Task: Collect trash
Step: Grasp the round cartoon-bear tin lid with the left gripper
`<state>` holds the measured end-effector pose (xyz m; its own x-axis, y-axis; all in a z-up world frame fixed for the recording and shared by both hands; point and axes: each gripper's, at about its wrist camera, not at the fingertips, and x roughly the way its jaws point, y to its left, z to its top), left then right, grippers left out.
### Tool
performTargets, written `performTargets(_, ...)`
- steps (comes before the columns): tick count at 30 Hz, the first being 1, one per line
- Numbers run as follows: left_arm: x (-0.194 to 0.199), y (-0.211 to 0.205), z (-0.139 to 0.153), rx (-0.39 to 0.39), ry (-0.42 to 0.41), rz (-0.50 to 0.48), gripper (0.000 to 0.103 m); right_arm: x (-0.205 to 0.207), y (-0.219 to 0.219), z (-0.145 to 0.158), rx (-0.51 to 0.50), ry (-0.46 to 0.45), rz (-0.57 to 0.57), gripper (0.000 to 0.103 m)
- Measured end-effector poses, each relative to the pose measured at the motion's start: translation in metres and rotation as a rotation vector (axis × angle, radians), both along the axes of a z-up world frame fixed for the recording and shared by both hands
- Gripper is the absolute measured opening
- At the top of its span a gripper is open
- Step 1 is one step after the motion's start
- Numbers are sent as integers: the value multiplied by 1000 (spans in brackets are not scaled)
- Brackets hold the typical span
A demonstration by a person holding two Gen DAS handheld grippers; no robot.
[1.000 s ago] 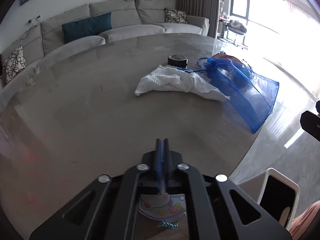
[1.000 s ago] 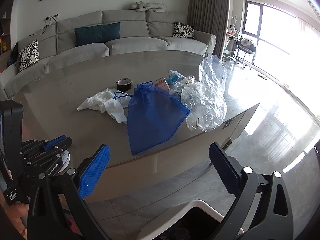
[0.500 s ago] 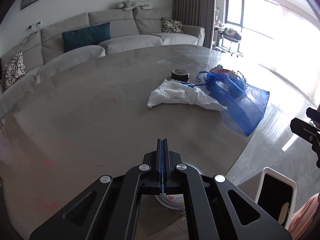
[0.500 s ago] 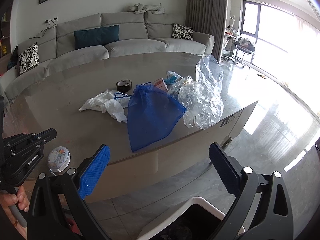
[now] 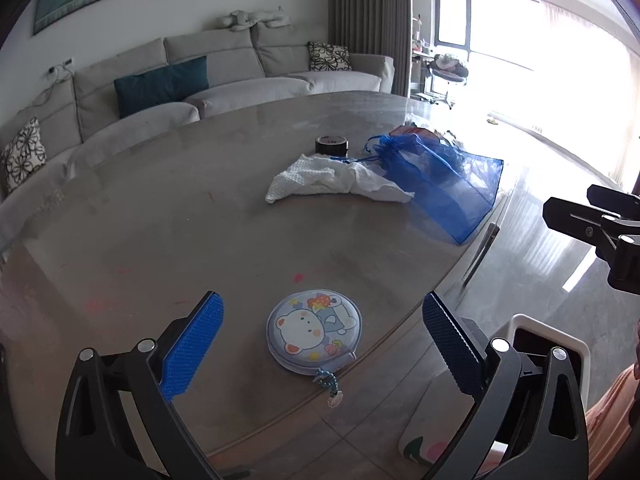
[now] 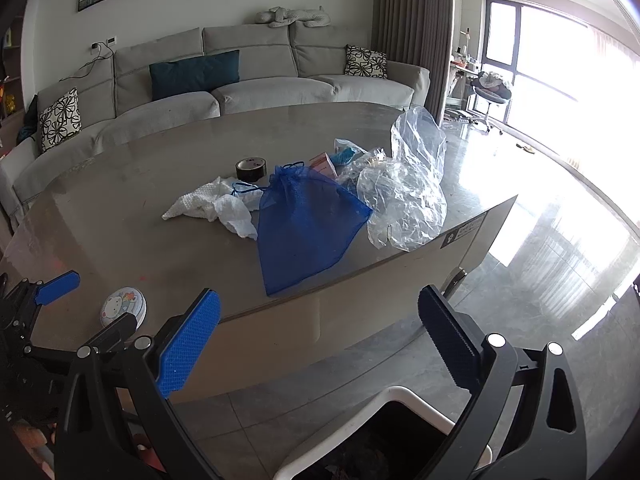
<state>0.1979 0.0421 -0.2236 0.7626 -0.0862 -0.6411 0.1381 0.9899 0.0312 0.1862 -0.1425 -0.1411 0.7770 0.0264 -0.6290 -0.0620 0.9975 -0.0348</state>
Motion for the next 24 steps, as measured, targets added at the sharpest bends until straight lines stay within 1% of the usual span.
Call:
performTargets(1,3,1,-3,-4,11,12,87,-1,-1,1,0,-4,-2,98)
performTargets(2,8,2,-7,-18,38,7,68,-2,-1,3,1,-7,-3,98)
performTargets(3,14,3,-13,-19,78,19,58,-3,-2,4,2,-12,-5,98)
performTargets(4,16,6,-18,-22,98,31,56,-4,-2,5,3,-15,-6,98)
performTargets(5,16,5,-19,-16,89,30,56,-4,-3,6,5,-16,-6,98)
performTargets(7,17,1,-20,9,99,34,56,-4,-4,8,13,-19,-7,98)
performTargets(10,17,3,-21,1,108,30,56,-4,-4,10,22,-22,-6,98)
performTargets(13,18,3,-25,8,115,27,60,-7,-3,13,23,-30,-2,98)
performTargets(15,19,3,-26,6,115,31,60,-8,-2,14,20,-32,0,98)
performTargets(17,18,3,-27,1,110,31,55,-8,-2,15,19,-34,-2,98)
performTargets(18,17,3,-27,-5,111,34,55,-8,-2,15,20,-35,-2,98)
performTargets(19,16,4,-26,-17,117,33,55,-8,-2,16,20,-37,-2,98)
performTargets(20,15,6,-23,-52,125,25,55,-9,-2,17,17,-39,-1,98)
performTargets(21,13,7,-19,-68,121,21,54,-8,-2,18,13,-44,-1,98)
performTargets(24,3,2,1,-20,53,6,54,-6,-3,18,7,-50,-1,98)
